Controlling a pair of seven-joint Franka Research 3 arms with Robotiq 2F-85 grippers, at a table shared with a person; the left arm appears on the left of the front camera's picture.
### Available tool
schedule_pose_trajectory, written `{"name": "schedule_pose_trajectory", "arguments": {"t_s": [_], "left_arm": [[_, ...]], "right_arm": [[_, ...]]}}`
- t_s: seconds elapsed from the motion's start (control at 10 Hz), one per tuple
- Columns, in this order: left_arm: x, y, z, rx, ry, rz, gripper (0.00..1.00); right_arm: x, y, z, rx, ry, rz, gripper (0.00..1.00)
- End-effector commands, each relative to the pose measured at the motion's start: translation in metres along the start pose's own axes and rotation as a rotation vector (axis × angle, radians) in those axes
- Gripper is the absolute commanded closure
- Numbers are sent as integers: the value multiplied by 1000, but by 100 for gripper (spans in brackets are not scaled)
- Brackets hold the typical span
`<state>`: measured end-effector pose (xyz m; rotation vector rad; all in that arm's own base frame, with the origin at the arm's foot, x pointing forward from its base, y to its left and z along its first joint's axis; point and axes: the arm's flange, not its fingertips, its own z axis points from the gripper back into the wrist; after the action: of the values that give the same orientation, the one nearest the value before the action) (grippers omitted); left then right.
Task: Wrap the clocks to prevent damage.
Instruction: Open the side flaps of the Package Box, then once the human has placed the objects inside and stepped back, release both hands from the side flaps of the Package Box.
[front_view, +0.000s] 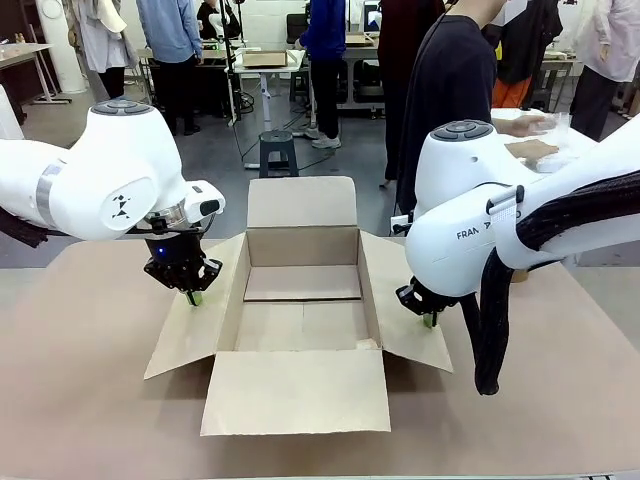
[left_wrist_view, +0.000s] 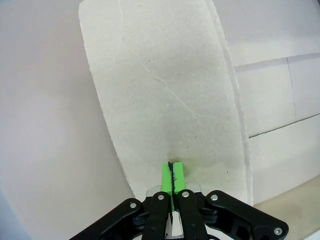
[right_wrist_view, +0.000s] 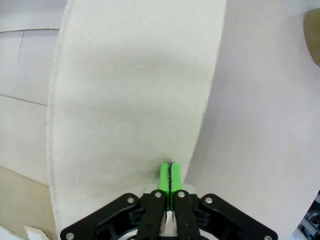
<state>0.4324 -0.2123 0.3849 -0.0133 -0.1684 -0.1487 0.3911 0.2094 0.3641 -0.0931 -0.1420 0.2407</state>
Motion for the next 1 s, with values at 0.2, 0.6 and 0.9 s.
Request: {"name": "schedule_pose_trajectory", "arguments": {"t_s": [0.2, 0.6, 0.9], "left_arm": [[-2, 1, -3, 15, 20, -8, 99], [-2, 1, -3, 15, 20, -8, 99], [-2, 1, -3, 15, 20, -8, 99]], "right_arm": [[-1, 0, -4, -1, 12, -1, 99], [-1, 0, -4, -1, 12, -1, 99], [-1, 0, -4, -1, 12, -1, 99]]}}
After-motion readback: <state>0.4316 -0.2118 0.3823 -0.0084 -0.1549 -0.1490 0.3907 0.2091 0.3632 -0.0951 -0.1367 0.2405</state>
